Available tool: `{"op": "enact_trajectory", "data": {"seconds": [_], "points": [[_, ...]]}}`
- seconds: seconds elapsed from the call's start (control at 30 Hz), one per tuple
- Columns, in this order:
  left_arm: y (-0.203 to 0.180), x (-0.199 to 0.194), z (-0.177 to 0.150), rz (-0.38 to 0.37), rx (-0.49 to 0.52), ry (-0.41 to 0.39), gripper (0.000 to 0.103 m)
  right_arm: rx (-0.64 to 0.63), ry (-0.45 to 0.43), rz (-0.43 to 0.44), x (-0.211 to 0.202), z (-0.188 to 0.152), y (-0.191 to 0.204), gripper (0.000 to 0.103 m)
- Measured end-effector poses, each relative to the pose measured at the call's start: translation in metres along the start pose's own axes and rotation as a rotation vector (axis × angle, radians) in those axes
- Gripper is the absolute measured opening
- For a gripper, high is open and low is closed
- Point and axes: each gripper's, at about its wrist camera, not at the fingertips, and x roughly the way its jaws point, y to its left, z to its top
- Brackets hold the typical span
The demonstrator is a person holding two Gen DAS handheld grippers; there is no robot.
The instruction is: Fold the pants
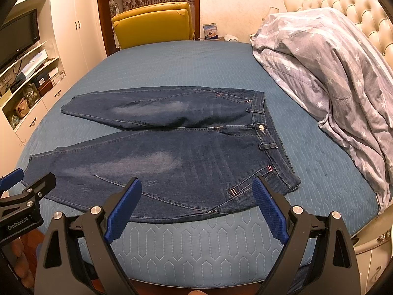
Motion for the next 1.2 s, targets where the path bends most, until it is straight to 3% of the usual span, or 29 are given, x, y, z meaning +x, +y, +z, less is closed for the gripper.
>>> {"op": "enact_trajectory", "data": {"seconds": [0.27, 0.4, 0.47, 0.63, 0.77, 0.97, 1.2], "points": [[0.001, 0.003, -0.002, -0.013, -0.015, -0.001, 0.102, 0.006, 0.020, 0.012, 0.008, -0.001, -0.002, 0.088], [0.006, 0.011, -0.002, -0.060, -0.026, -0.032, 0.102, 0.009, 0.067, 0.065, 0.028, 0.002, -0.011, 0.088], [0.008, 0.020, -0.002, -0.131, -0.032, -0.024, 0.102, -0.002, 0.101, 0.088, 0.047, 0.009, -0.022, 0.088], [0.017, 0.049, -0.001, -0.193, -0.029, 0.047, 0.102, 0.016, 0.169, 0.089, 0.112, 0.053, -0.080, 0.088], [0.031, 0.072, 0.001, -0.215, -0.075, 0.090, 0.102, 0.085, 0.242, 0.096, 0.197, 0.116, -0.157, 0.088], [0.059, 0.106, 0.005, -0.216, -0.147, 0.120, 0.102, 0.080, 0.295, -0.053, 0.308, 0.190, -0.237, 0.088], [0.087, 0.141, 0.011, -0.177, -0.213, 0.151, 0.102, 0.114, 0.328, -0.004, 0.391, 0.221, -0.274, 0.082]]}}
